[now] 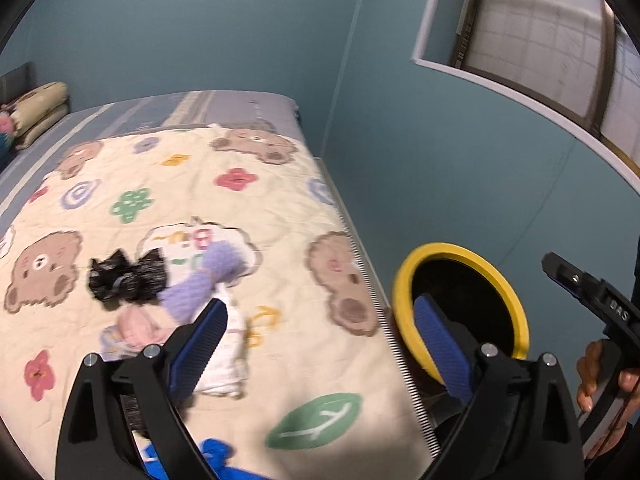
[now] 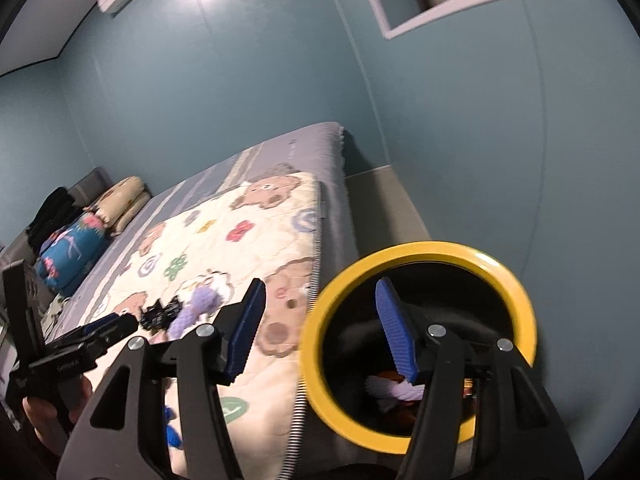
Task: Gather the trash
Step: 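Move both tools back over the remaining trash on the bed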
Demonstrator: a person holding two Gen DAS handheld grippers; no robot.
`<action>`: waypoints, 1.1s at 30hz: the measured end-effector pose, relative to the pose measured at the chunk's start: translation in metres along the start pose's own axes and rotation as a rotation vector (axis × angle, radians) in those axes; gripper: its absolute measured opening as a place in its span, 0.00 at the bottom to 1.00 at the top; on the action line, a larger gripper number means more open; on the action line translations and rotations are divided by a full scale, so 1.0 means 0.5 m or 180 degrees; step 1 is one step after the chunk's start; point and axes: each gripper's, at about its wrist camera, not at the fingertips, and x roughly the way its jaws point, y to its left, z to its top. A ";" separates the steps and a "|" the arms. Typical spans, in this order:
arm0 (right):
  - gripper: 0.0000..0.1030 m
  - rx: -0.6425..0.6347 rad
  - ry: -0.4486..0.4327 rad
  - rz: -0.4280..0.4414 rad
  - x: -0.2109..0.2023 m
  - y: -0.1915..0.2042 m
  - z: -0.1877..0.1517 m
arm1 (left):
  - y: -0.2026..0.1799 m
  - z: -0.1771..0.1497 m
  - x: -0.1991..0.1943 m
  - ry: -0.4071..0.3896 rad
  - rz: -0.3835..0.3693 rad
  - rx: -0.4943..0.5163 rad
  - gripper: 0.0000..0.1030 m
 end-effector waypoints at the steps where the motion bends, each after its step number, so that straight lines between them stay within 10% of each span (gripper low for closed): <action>1: 0.54 -0.0027 0.0006 0.0034 0.001 0.014 -0.002 | 0.010 -0.001 -0.006 -0.0014 0.0036 -0.0014 0.88; 33: 0.54 -0.0563 0.0703 0.0584 0.175 0.310 -0.089 | 0.285 -0.111 -0.037 0.0223 0.0760 -0.0356 0.89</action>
